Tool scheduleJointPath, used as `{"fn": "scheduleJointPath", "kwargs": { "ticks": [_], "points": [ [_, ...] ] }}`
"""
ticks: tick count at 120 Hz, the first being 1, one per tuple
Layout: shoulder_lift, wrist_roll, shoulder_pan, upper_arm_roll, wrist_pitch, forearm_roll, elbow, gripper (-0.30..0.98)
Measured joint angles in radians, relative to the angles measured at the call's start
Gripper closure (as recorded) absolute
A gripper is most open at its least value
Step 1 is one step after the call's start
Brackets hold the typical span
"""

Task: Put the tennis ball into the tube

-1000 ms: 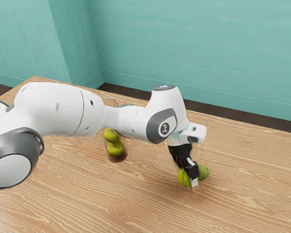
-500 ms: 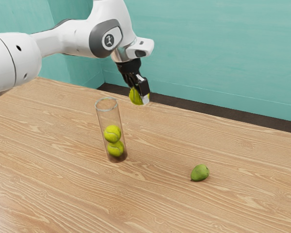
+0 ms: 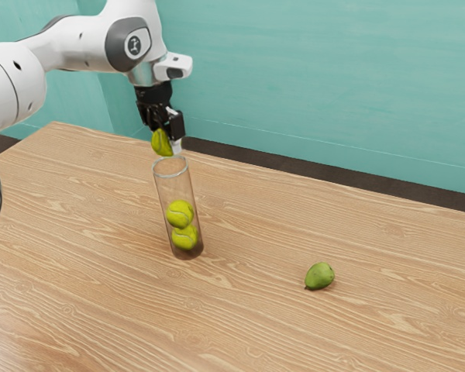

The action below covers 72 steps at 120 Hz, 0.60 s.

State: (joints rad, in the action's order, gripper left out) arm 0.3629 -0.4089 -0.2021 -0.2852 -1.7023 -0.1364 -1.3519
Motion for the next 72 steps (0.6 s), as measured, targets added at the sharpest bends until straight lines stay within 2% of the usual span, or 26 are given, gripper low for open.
{"fn": "scheduleJointPath", "kwargs": {
  "ticks": [21, 41, 53, 72],
  "points": [
    [0.015, -0.005, 0.008, 0.001, 0.017, -0.002, 0.001, 0.15],
    [0.005, -0.013, 0.003, 0.007, 0.024, -0.002, 0.000, 0.07],
    [-0.061, -0.019, -0.009, 0.013, 0.034, -0.002, -0.017, 0.04],
    [-0.204, -0.028, -0.077, 0.057, 0.053, 0.072, -0.103, 0.02]
  ]
}}
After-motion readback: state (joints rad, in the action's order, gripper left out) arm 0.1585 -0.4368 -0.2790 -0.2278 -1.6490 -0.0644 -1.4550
